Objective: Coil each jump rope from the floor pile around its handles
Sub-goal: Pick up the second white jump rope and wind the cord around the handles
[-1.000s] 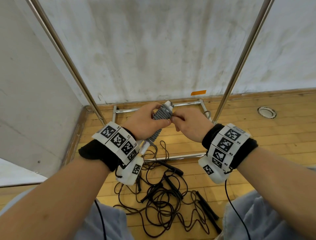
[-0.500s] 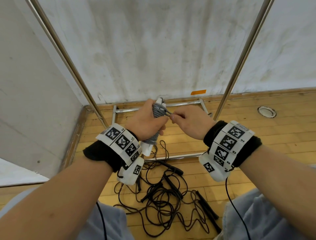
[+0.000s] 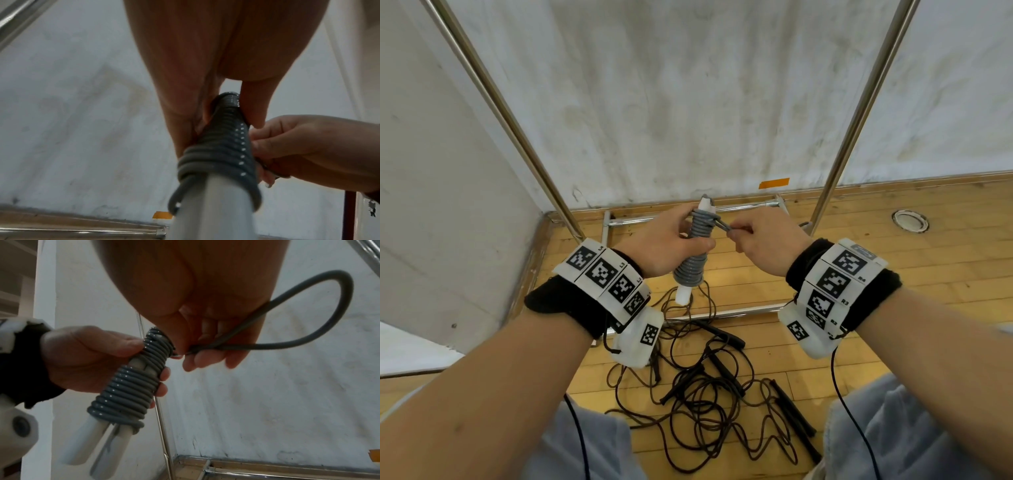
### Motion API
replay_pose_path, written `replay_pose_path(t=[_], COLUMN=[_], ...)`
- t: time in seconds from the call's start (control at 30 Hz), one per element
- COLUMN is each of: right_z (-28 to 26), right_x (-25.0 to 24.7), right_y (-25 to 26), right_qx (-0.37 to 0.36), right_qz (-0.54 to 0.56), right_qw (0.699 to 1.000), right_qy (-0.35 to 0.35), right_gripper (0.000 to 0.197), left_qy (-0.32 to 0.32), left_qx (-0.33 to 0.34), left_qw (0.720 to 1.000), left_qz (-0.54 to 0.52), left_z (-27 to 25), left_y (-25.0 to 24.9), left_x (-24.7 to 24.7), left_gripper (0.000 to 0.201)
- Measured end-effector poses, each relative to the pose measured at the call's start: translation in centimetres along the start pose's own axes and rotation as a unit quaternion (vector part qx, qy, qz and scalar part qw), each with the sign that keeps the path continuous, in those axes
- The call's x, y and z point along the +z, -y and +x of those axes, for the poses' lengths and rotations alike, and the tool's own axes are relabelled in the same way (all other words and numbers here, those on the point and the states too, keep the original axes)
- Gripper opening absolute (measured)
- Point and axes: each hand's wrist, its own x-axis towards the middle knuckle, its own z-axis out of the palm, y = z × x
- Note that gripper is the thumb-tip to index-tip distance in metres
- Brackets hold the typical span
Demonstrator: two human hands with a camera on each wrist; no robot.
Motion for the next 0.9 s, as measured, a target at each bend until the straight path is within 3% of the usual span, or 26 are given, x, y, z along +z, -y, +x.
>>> replay_pose_path(t=[0.13,0.23,0.53,0.7,0.8,0.9], right_z=[0.0,0.0,-0.2,0.0,0.2,0.1], right_x=[-0.1,-0.1,-0.4,-0.2,-0.2,-0.3], right_y=[0.1,0.3,1.0,1.4,1.3,0.9], right_qx=[0.003,-0.006,-0.03,-0.043,-0.034,-0.024], right_qz=[-0.015,-0.024,-0.026,-0.02,-0.014,-0.013], right_qw=[1.0,1.0,0.998,0.999,0.999,1.0], right_qy=[0.018,0.011,0.039,0.022,0.016,0.007], right_gripper=[0.031,0.036,0.037,0.036,0.034,0.029], left_qy=[-0.041,-0.037,-0.088,-0.147,-0.125,-0.069], left_qx=[0.006,0.016,-0.03,-0.014,-0.023,-0.053], left_qw=[0.999,0.999,0.995,0.988,0.989,0.996], left_qz=[-0.007,0.004,0.026,0.056,0.077,0.024], left_z=[0.1,0.0,0.5,0.7,0.8,1.0], left_y=[0.1,-0.1,0.7,0.8,0.8,0.7], left_x=[-0.2,-0.1,0.2,0.6,0.9,0.6], left_gripper=[0.041,0.016,0.032,0.036,0.043,0.041])
